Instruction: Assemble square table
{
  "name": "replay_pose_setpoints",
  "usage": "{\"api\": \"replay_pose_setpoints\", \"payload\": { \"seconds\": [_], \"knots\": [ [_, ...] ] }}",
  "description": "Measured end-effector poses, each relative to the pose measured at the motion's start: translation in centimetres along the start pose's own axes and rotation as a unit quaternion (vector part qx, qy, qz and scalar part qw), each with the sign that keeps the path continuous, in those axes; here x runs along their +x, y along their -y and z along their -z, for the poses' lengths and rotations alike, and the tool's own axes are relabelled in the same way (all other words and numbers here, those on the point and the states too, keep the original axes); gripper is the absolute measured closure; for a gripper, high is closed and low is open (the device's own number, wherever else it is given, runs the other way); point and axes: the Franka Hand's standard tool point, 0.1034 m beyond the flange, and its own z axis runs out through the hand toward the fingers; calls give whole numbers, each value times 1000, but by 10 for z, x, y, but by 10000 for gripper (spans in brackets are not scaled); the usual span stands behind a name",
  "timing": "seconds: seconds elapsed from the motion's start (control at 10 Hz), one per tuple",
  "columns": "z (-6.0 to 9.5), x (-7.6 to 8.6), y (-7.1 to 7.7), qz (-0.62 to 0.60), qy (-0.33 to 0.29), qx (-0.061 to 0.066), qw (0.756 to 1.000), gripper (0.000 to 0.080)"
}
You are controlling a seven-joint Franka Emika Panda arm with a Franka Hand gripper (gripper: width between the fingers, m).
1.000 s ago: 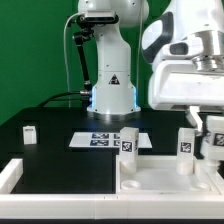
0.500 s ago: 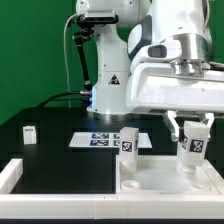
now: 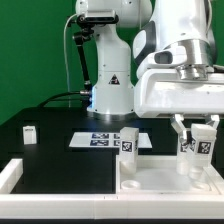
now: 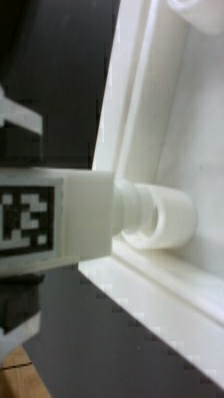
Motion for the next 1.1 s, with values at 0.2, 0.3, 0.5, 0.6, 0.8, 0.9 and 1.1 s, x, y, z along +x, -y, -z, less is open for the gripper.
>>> {"api": "replay_pose_setpoints", "payload": {
  "seconds": [0.2,0.3,0.5,0.6,0.8,0.9,1.1],
  "knots": [
    [0,0,-3,8,5,-1,1000,511],
    [0,2,-17,1,32,-3,999,511],
    [6,20,-35,-16,51,27,998,511],
    [3,22,-28,-31,44,45,998,511],
    [-4,24,2,-41,22,67,997,511],
    [-4,24,5,-37,21,68,997,511],
    [-5,19,7,-33,23,69,997,511]
  ]
}}
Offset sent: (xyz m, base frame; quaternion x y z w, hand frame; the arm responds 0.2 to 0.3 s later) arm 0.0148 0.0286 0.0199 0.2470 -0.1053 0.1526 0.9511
